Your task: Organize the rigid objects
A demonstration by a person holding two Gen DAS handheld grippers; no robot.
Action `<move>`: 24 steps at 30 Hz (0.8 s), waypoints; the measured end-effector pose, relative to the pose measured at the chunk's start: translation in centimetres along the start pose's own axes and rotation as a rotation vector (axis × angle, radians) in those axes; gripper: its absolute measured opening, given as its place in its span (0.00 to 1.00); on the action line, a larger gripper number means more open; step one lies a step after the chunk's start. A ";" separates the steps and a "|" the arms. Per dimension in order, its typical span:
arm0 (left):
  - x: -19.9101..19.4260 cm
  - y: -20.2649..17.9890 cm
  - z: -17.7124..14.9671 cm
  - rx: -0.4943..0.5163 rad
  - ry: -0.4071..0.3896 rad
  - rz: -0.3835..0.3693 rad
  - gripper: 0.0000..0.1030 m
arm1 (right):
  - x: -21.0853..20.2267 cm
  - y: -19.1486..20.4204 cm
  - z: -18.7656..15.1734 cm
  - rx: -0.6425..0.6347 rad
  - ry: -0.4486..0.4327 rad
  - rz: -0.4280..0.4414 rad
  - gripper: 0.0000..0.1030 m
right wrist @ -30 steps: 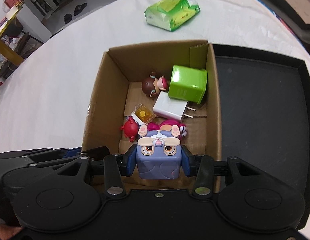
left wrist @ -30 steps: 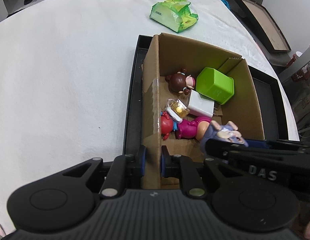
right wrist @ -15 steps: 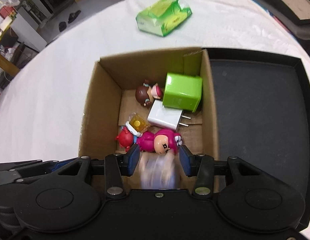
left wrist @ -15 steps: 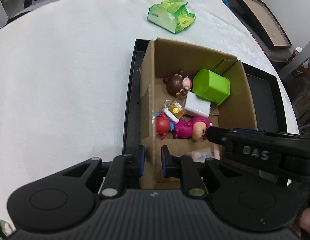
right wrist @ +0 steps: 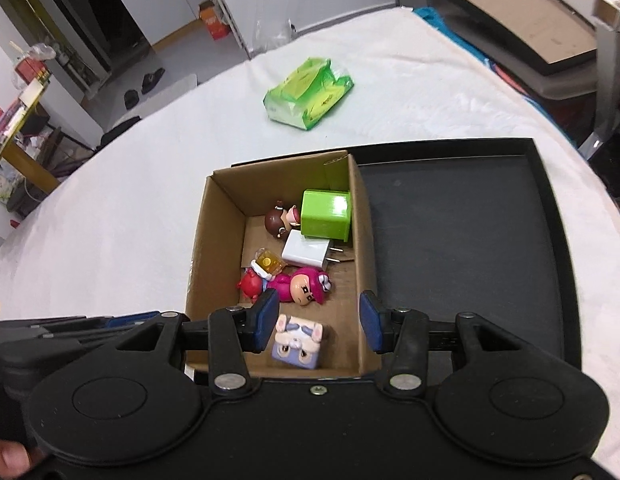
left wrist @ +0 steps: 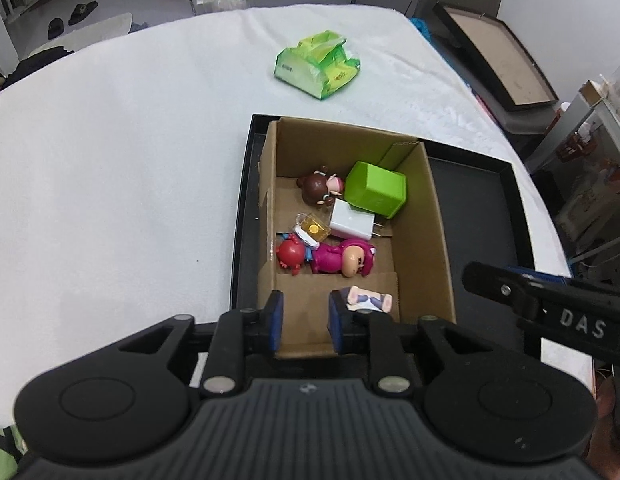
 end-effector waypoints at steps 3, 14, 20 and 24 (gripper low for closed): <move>-1.1 -0.3 -0.6 0.002 -0.010 -0.004 0.33 | -1.5 -0.5 -0.7 0.011 -0.019 -0.004 0.50; -5.3 -1.7 -3.0 0.036 -0.050 -0.047 0.55 | -5.7 -2.4 -4.3 0.054 -0.087 -0.042 0.77; -8.1 -2.4 -4.4 0.061 -0.095 -0.066 0.68 | -9.1 -2.9 -5.7 0.044 -0.165 -0.100 0.98; -9.9 -2.7 -5.4 0.073 -0.112 -0.083 0.76 | -11.2 -3.2 -6.5 0.057 -0.193 -0.115 1.00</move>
Point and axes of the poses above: each gripper's, at about its wrist camera, not at the fingertips, and x roughly the way its jaws point, y to its left, z to its top, the point moved 7 cm from there along x, roughly the way its jaws point, and after that the axes turned 1 degree about -y, right-handed, at the moved point
